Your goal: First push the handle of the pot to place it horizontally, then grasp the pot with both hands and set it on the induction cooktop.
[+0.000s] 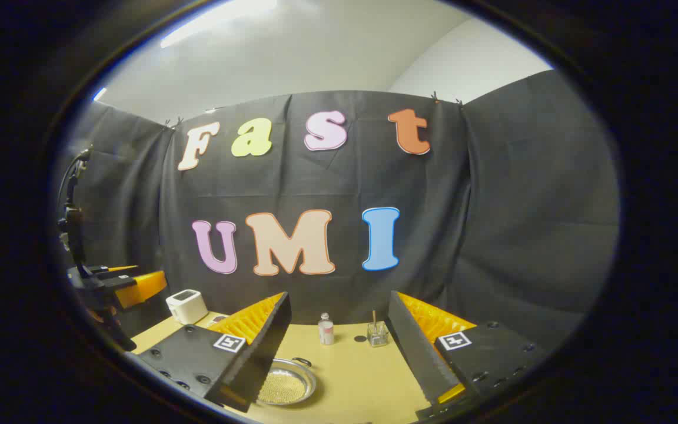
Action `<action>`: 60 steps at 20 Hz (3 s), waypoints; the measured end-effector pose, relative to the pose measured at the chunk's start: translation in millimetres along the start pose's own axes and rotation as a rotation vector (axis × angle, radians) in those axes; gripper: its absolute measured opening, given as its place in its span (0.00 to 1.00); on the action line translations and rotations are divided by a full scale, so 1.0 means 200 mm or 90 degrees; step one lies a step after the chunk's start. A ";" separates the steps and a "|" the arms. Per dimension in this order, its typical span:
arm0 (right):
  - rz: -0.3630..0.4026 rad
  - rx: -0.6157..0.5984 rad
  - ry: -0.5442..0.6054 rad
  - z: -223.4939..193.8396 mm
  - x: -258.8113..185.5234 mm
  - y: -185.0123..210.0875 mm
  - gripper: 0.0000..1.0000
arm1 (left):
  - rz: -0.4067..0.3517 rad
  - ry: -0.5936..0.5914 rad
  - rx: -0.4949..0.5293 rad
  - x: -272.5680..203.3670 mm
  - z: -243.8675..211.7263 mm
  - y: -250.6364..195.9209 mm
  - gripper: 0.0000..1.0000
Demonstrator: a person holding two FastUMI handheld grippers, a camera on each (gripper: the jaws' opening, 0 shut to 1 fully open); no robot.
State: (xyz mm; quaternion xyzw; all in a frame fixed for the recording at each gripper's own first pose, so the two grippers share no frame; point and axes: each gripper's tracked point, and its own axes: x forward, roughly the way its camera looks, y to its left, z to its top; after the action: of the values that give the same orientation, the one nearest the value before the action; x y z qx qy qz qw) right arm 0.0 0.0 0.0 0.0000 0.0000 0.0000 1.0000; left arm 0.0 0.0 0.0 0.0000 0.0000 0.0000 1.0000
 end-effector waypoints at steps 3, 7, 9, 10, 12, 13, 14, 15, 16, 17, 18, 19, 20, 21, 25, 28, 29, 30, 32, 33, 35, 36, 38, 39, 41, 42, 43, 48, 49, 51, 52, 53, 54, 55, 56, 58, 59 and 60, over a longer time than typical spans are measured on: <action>-0.001 0.002 -0.001 0.00 -0.01 -0.01 1.00 | 0.007 0.001 -0.001 0.00 0.00 0.01 0.96; 0.002 0.004 -0.004 0.01 -0.02 0.00 0.99 | 0.014 0.003 0.004 0.01 0.00 0.04 0.96; 0.003 0.002 -0.007 0.02 -0.02 0.01 0.99 | 0.018 0.005 0.011 0.02 0.00 0.04 0.96; 0.003 0.002 -0.008 0.02 -0.03 0.01 0.99 | 0.016 0.006 0.012 0.02 0.00 0.04 0.95; 0.002 0.002 -0.007 0.01 -0.03 0.01 1.00 | 0.010 0.009 0.012 0.02 -0.01 0.02 0.93; 0.001 0.001 -0.006 0.01 -0.03 0.01 1.00 | 0.007 0.010 0.013 0.02 -0.01 0.02 0.96; -0.001 0.001 -0.004 0.01 -0.04 0.01 1.00 | 0.006 0.012 0.015 0.02 -0.01 0.02 0.95; -0.003 0.000 -0.004 0.00 -0.03 0.00 1.00 | 0.006 0.013 0.018 0.02 -0.02 0.02 0.93; -0.005 0.000 -0.004 0.00 -0.04 0.00 1.00 | 0.006 0.013 0.020 0.02 -0.01 0.02 0.96; -0.006 0.000 -0.005 0.00 -0.04 0.00 0.99 | 0.006 0.011 0.023 0.02 -0.01 0.02 0.96; -0.006 0.002 -0.006 0.01 -0.05 0.00 1.00 | 0.006 0.010 0.024 0.02 0.00 0.02 0.96; -0.006 0.004 -0.008 0.01 -0.05 0.00 1.00 | 0.005 0.009 0.025 0.02 0.00 0.01 0.96; -0.005 0.006 -0.010 0.02 -0.06 0.00 0.98 | 0.006 0.009 0.026 0.01 0.00 0.02 0.96; -0.005 0.007 -0.013 0.02 -0.07 0.01 0.98 | 0.007 0.009 0.026 0.00 -0.01 0.02 0.96; -0.002 0.009 -0.019 0.03 -0.10 0.01 0.99 | 0.009 0.013 0.016 -0.02 -0.02 0.03 0.96; -0.001 0.014 -0.023 0.04 -0.12 0.01 1.00 | 0.017 0.018 0.015 -0.05 -0.04 0.05 0.96; 0.001 0.016 -0.025 0.04 -0.13 0.02 1.00 | 0.021 0.020 0.015 -0.06 -0.05 0.06 0.96; 0.002 0.018 -0.026 0.04 -0.14 0.02 0.99 | 0.024 0.022 0.014 -0.07 -0.05 0.07 0.96; 0.003 0.020 -0.025 0.03 -0.15 0.02 1.00 | 0.027 0.027 0.011 -0.08 -0.08 0.08 0.96; 0.004 0.021 -0.024 0.03 -0.15 0.02 1.00 | 0.028 0.030 0.010 -0.09 -0.09 0.09 0.96; 0.004 0.021 -0.020 0.01 -0.15 0.02 1.00 | 0.031 0.036 0.010 -0.10 -0.11 0.10 0.92; 0.006 0.021 -0.018 0.00 -0.15 0.02 1.00 | 0.031 0.039 0.008 -0.11 -0.12 0.11 0.92; 0.009 0.019 -0.010 -0.01 -0.16 0.04 1.00 | 0.029 0.045 0.001 -0.11 -0.15 0.10 0.92; 0.009 0.017 -0.007 -0.03 -0.16 0.04 1.00 | 0.028 0.048 -0.002 -0.11 -0.16 0.10 0.92; 0.013 0.012 0.000 -0.05 -0.15 0.05 1.00 | 0.028 0.054 -0.004 -0.12 -0.19 0.11 0.96; 0.018 0.013 0.004 -0.07 -0.14 0.06 1.00 | 0.030 0.057 -0.004 -0.12 -0.21 0.12 0.96; 0.026 0.014 0.012 -0.09 -0.15 0.08 1.00 | 0.030 0.061 -0.004 -0.12 -0.23 0.12 0.96; 0.062 0.014 0.049 -0.18 -0.08 0.16 0.30 | 0.044 0.061 -0.004 -0.14 -0.24 0.17 0.92; 0.067 0.009 0.058 -0.22 -0.08 0.16 0.16 | 0.050 0.057 -0.006 -0.15 -0.24 0.18 0.92; 0.086 -0.008 0.083 -0.31 -0.07 0.18 0.00 | 0.064 0.045 -0.012 -0.17 -0.23 0.21 0.92; 0.094 -0.014 0.094 -0.35 -0.06 0.19 0.00 | 0.074 0.038 -0.012 -0.17 -0.22 0.23 0.96; 0.102 -0.014 0.107 -0.40 -0.05 0.20 0.00 | 0.086 0.032 -0.011 -0.19 -0.22 0.26 0.92; 0.114 -0.012 0.126 -0.46 -0.06 0.22 0.00 | 0.098 0.030 -0.009 -0.20 -0.21 0.29 0.96; 0.126 -0.011 0.145 -0.52 -0.06 0.24 0.00 | 0.110 0.030 -0.005 -0.21 -0.22 0.32 0.96; 0.134 -0.013 0.160 -0.57 -0.06 0.25 0.00 | 0.121 0.031 -0.001 -0.23 -0.22 0.36 0.92; 0.142 -0.016 0.189 -0.65 -0.05 0.26 0.00 | 0.140 0.032 0.007 -0.24 -0.22 0.41 0.96; 0.146 -0.017 0.205 -0.70 -0.05 0.27 0.00 | 0.148 0.030 0.011 -0.25 -0.22 0.44 0.96; 0.147 -0.017 0.224 -0.76 -0.05 0.27 0.00 | 0.154 0.029 0.015 -0.25 -0.22 0.47 0.96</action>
State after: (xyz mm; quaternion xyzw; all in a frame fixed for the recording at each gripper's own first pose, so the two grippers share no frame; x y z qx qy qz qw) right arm -9.3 54.6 -152.3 -0.0130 0.1744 0.1147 0.9779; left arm -49.5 94.2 -43.7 0.0116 0.0229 0.1207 0.9924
